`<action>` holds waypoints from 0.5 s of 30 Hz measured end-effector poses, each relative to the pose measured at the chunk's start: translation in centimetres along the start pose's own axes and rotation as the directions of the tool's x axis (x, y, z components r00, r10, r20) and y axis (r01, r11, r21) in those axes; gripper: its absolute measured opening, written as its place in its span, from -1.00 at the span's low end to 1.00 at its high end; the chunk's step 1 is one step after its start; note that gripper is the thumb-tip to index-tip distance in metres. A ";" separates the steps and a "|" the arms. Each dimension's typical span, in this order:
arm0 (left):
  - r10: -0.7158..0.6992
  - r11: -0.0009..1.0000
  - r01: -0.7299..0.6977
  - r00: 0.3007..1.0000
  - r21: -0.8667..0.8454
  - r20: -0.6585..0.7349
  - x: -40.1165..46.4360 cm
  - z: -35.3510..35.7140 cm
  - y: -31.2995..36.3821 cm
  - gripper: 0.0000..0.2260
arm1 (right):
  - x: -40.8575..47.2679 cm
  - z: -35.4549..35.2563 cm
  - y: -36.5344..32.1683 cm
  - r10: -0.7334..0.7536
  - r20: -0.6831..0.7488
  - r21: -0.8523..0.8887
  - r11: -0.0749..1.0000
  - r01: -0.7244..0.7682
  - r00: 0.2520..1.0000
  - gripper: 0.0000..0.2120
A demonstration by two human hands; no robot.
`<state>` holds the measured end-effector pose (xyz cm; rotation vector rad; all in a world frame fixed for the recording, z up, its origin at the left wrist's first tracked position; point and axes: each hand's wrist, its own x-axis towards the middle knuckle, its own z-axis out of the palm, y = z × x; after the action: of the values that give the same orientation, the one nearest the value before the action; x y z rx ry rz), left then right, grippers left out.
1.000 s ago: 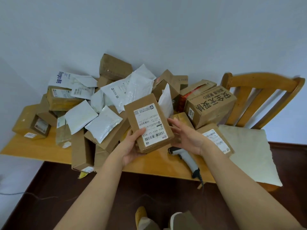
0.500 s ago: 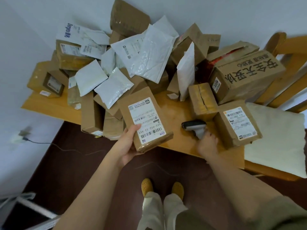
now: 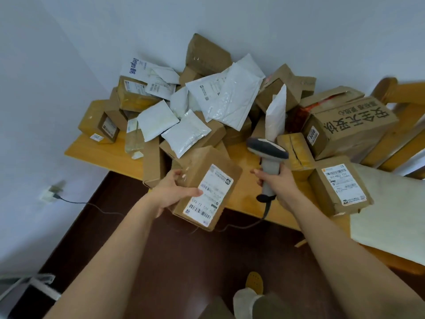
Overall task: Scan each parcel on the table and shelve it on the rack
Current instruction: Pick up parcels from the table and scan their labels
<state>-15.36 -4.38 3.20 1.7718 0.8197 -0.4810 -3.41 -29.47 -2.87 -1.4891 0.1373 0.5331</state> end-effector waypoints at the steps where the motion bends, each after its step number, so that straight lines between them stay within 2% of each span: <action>1: 0.023 0.990 -0.023 1.000 0.141 0.005 -0.6 -1.1 0.4 -0.10 | -0.5 0.9 -1.8 -0.058 0.061 0.025 0.998 0.057 0.996 -0.70; 3: 0.085 0.878 -0.078 0.996 0.472 0.008 -1.8 -2.8 1.4 0.00 | -1.5 2.4 -4.6 -0.127 0.218 0.012 0.992 0.127 0.968 -0.55; 5: 0.149 0.717 -0.129 0.988 0.685 0.031 -3.5 -3.8 2.7 0.04 | -2.6 3.7 -6.4 -0.105 0.358 -0.055 0.990 0.133 0.928 -0.37; 7: 0.196 0.676 -0.182 0.979 0.714 0.064 -5.1 -4.5 4.3 -0.01 | -3.7 5.1 -7.2 -0.058 0.459 -0.152 0.978 0.142 0.887 -0.24; 11: 0.223 0.698 -0.254 0.966 0.669 0.134 -7.3 -5.9 6.1 -0.12 | -5.5 6.4 -7.3 0.000 0.531 -0.212 0.968 0.133 0.847 -0.08; 13: 0.206 0.751 -0.286 0.958 0.595 0.200 -8.1 -6.5 6.7 -0.17 | -6.1 6.2 -7.5 -0.008 0.570 -0.181 0.974 0.135 0.821 -0.11; 15: 0.193 0.771 -0.304 0.949 0.559 0.250 -8.8 -6.9 6.9 -0.25 | -6.9 5.8 -7.9 -0.028 0.611 -0.151 0.977 0.150 0.791 -0.24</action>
<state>-16.76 -1.80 16.03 2.3332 0.2961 -0.7632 -7.54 -25.52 7.71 -1.4292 -0.5064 0.9449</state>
